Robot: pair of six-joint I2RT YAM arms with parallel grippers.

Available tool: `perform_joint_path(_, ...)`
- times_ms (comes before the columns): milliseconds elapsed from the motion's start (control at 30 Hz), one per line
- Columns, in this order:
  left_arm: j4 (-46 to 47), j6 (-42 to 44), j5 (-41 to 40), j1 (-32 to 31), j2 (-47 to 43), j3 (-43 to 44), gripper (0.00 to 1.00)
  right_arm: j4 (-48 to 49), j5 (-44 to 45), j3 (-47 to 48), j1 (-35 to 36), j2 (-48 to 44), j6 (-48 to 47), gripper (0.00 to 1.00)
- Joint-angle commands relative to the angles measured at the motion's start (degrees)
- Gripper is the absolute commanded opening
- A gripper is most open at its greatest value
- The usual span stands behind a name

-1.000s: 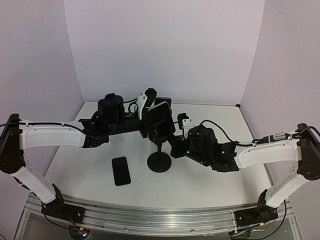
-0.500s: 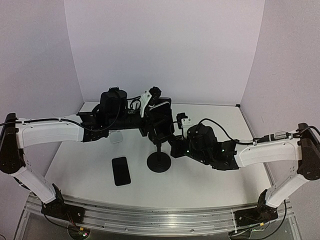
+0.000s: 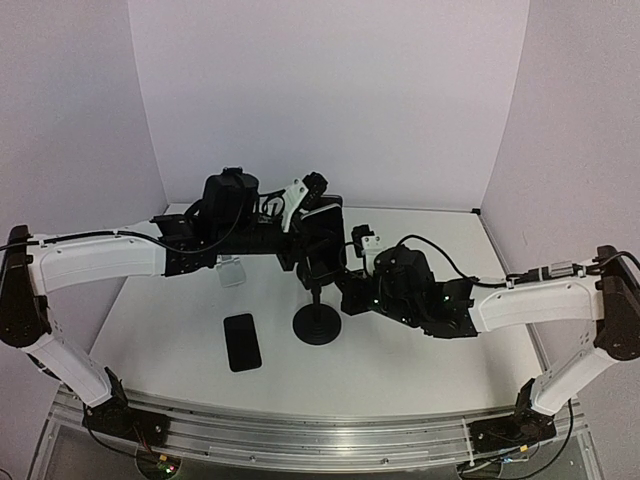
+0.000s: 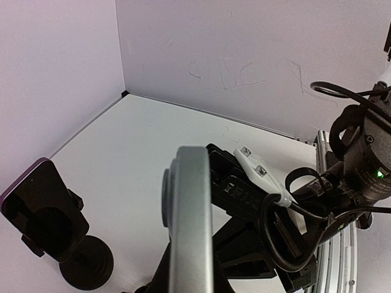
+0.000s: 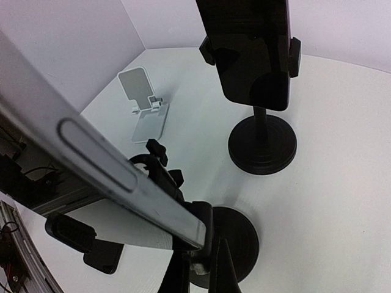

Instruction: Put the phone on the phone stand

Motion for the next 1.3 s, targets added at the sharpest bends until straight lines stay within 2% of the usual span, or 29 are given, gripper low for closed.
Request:
perform_joint_path(0, -21.54, 2.09, -0.36, 0.39, 0.92, 0.24, 0.00, -4.29, 9.56, 2.27, -4.52, -1.45, 2.38, 0.00)
perform_joint_path(567, -30.22, 3.37, 0.01, 0.39, 3.00, 5.22, 0.00, -7.60, 10.01, 3.23, -6.41, -1.58, 2.05, 0.00)
perform_joint_path(933, -32.78, 2.63, 0.86, 0.38, 4.02, 5.18, 0.00, -8.37, 10.52, 4.14, -6.62, -1.26, 1.89, 0.00)
perform_joint_path(1267, -39.88, 2.71, 0.89, 0.39, 7.25, 9.07, 0.00, -8.45, 8.39, 4.47, -6.60, -0.89, 0.59, 0.00)
